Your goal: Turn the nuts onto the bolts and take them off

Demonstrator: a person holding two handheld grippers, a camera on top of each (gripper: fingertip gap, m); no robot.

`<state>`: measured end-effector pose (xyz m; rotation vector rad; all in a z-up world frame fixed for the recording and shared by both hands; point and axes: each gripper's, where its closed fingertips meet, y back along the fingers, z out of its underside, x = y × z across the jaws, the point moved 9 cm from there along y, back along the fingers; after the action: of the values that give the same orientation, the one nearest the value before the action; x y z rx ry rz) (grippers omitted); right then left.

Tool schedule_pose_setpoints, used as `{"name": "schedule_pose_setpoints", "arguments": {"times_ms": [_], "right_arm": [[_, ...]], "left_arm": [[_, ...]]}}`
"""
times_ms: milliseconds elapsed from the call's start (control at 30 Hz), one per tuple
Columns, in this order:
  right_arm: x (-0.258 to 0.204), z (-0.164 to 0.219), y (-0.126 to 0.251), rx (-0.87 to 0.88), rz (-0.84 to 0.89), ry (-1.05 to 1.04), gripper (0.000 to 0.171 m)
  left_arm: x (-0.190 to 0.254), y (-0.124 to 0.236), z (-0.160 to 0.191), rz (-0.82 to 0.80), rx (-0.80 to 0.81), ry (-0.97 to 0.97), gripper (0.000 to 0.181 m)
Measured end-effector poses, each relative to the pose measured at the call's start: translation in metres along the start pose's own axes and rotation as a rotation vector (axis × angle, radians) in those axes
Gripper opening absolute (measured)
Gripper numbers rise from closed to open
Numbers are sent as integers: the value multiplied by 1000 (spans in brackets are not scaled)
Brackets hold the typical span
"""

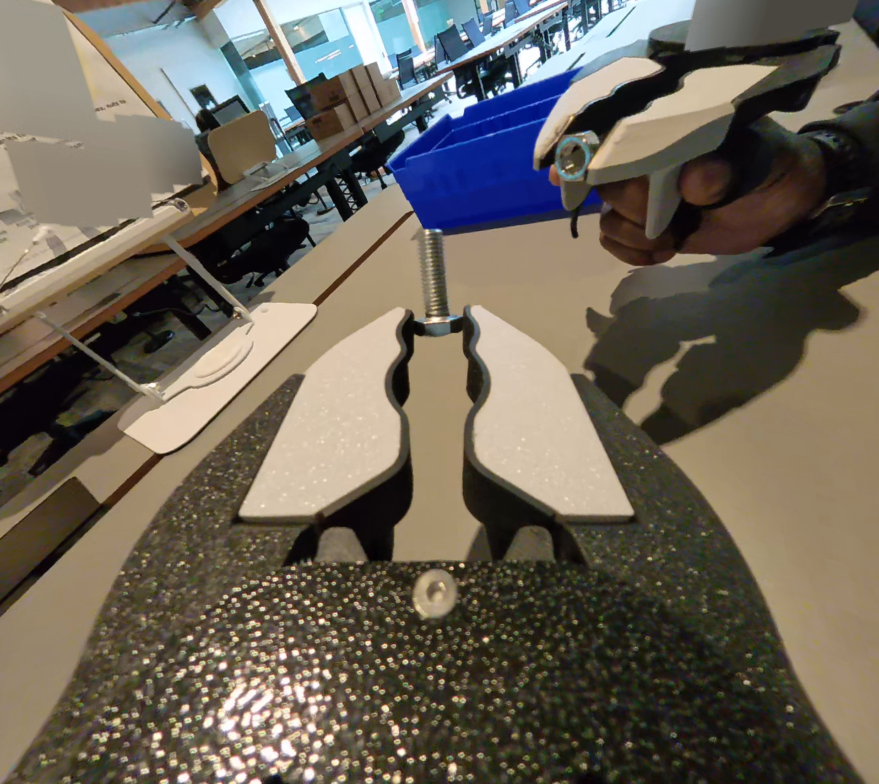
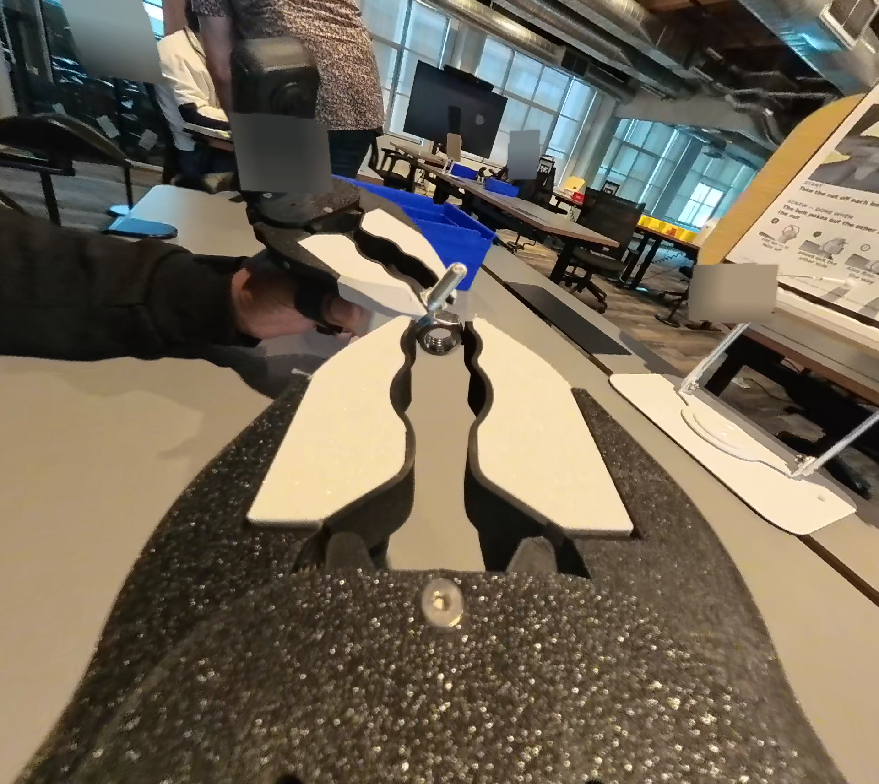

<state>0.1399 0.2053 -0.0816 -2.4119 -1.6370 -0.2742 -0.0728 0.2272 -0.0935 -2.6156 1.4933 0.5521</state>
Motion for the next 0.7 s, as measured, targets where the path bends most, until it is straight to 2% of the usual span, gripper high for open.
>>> {"name": "schedule_pose_setpoints", "arguments": {"times_ms": [400,700], "right_arm": [[-6,5,-4,-18,20,1,19],[-3,-9,4,10,54,42,19]], "left_arm": [[3,-5,11,-11,6,67,19],[6,0,-6,-36,46,-6,19]]}}
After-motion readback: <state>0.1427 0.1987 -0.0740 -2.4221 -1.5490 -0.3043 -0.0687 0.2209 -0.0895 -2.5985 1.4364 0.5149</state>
